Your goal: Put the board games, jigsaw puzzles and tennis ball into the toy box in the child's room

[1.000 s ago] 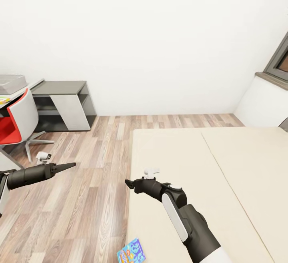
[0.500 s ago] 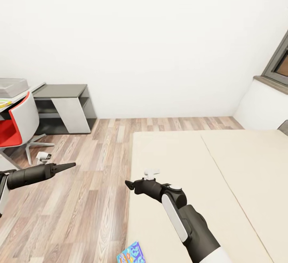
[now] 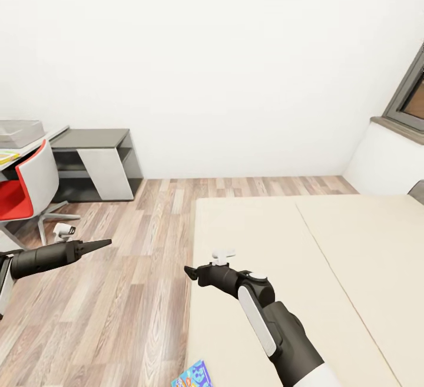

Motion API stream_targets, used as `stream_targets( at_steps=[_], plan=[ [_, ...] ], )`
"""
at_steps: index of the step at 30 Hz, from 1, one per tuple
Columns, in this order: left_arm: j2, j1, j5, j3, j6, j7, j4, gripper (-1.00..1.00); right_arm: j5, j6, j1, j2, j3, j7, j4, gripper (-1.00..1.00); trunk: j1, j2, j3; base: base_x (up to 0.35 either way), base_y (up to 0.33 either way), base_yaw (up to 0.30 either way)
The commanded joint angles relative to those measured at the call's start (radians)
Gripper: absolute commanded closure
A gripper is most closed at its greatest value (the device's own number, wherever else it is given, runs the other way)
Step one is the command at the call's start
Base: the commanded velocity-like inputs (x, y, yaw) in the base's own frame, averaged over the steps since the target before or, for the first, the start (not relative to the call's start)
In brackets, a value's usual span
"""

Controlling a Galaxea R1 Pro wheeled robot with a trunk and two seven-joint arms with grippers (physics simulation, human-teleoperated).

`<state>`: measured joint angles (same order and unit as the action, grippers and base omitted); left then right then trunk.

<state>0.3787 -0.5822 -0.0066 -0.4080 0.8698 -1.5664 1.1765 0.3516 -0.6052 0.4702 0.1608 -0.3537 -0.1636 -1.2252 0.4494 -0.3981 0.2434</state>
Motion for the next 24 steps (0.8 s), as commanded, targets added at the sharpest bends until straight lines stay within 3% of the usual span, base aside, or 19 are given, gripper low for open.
stream_targets(
  at_steps=[1, 24],
  plan=[
    [0.000, -0.001, -0.001, 0.000, 0.011, -0.004, 0.000, -1.00, 0.001, -0.002, 0.001, 0.000, 0.001, -0.002, -0.001, -1.00, 0.001, -0.002, 0.000, 0.000, 0.000, 0.000],
    [0.000, -0.001, -0.001, 0.000, 0.010, -0.004, 0.000, -1.00, 0.001, 0.013, 0.001, 0.000, -0.001, -0.002, 0.000, -1.00, 0.001, -0.002, -0.038, 0.000, 0.000, 0.000]
  ],
)
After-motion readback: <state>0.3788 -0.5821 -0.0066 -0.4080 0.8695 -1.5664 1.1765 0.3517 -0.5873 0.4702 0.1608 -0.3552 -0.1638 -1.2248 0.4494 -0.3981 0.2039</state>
